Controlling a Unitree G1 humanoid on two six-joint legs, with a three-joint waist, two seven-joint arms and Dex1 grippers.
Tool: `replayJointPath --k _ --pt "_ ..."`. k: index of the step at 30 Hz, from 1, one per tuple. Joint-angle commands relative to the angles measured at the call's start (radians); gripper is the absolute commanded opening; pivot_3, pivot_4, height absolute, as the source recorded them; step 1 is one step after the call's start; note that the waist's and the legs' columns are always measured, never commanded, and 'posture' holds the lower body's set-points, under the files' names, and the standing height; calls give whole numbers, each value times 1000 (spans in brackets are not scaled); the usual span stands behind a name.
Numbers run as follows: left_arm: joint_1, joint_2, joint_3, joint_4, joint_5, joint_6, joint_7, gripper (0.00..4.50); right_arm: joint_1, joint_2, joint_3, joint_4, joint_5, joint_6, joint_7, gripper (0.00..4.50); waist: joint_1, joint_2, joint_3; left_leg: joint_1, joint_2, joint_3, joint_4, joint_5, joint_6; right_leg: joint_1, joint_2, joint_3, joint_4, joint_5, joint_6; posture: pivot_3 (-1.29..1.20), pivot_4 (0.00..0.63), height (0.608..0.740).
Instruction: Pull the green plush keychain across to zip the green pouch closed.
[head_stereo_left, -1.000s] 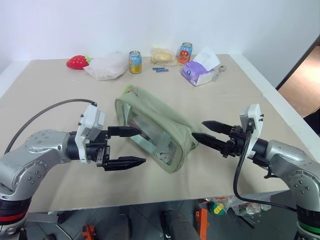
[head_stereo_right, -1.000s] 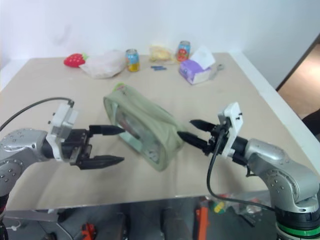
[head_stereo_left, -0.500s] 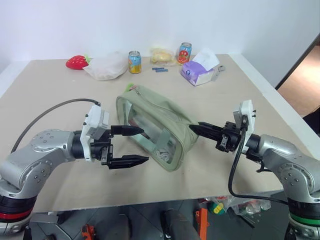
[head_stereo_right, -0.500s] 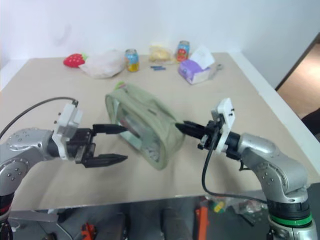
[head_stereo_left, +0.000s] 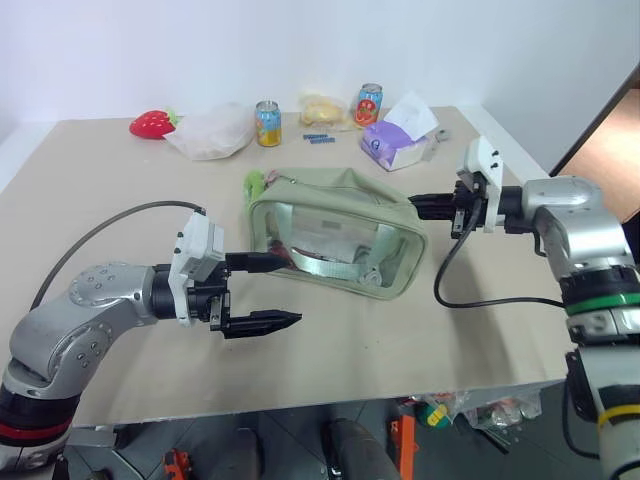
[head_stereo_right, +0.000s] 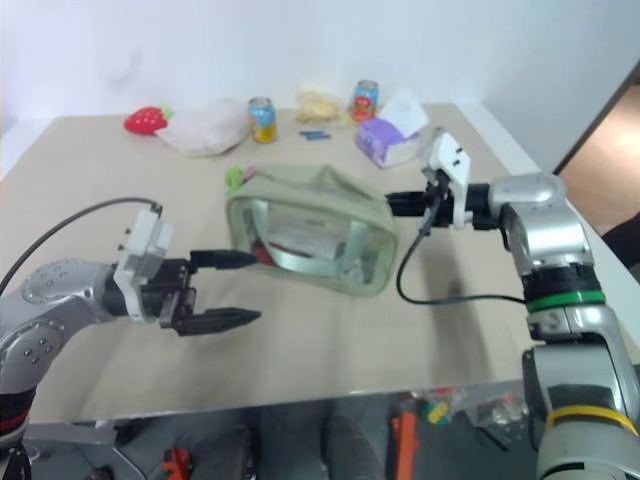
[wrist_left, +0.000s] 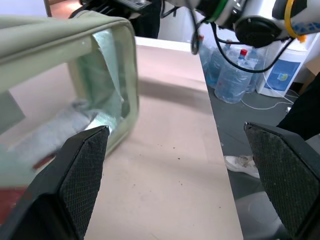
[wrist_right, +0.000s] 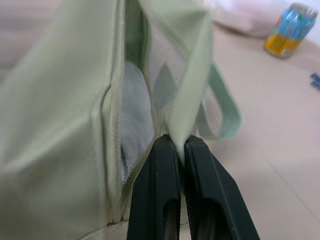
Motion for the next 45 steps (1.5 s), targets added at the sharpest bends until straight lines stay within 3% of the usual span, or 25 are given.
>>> replayJointPath --k 1,6,12,13,18,23,29,38,42,45 --pt "-3 -1 15 -28 -1 -15 7 4500 -61 14 -27 97 -36 -77 38 705 0 0 0 0 0 0 0 0 0 0 0 0 0 0 0 0 150 740" --pt "2 0 11 -25 4 -19 6 4500 -50 -11 -134 46 31 45 9 2334 1 0 0 0 0 -1 -1 0 0 0 0 -1 1 0 -1 0 150 740" --pt "-19 -13 -8 8 27 -30 -5 4500 98 -75 -333 -354 235 411 -119 4427 7 0 0 -1 -1 -2 0 0 0 0 0 -1 1 0 0 0 150 740" --pt "-27 -18 -10 18 31 -32 -4 4500 133 -76 -368 -431 270 459 -156 4468 8 0 0 -1 -1 -3 0 0 0 0 0 -1 1 0 0 0 150 740" --pt "-52 -35 -13 50 50 -40 0 4500 359 -28 -485 -810 389 606 -360 4468 6 0 0 -1 -1 -5 0 0 0 1 0 -3 1 -1 -1 0 150 740" --pt "-61 -40 -15 59 64 -46 -2 4500 512 72 -487 -1033 432 648 -541 4468 4 1 0 0 0 -5 1 0 0 0 0 -2 2 0 0 0 150 740" --pt "-64 -37 -10 60 72 -45 -2 4500 598 122 -440 -1102 410 602 -617 4468 6 0 0 -1 -1 -4 3 0 0 1 0 -1 2 -1 -3 0 150 740" --pt "-55 -31 -4 49 78 -45 5 4500 642 88 -419 -1041 364 516 -583 4468 6 0 0 -1 -1 -3 3 0 0 1 0 -1 2 -1 -3 0 150 740" --pt "-51 -29 -2 44 77 -43 10 4500 662 77 -405 -1037 354 489 -563 3479 6 0 0 -1 -1 -4 2 0 0 1 0 -1 2 -2 -3 0 150 740" --pt "-49 -27 -2 41 77 -42 11 4500 663 79 -404 -1036 357 482 -563 2397 6 0 0 -1 -1 -3 2 0 0 1 0 -1 2 -2 -3 0 150 740"
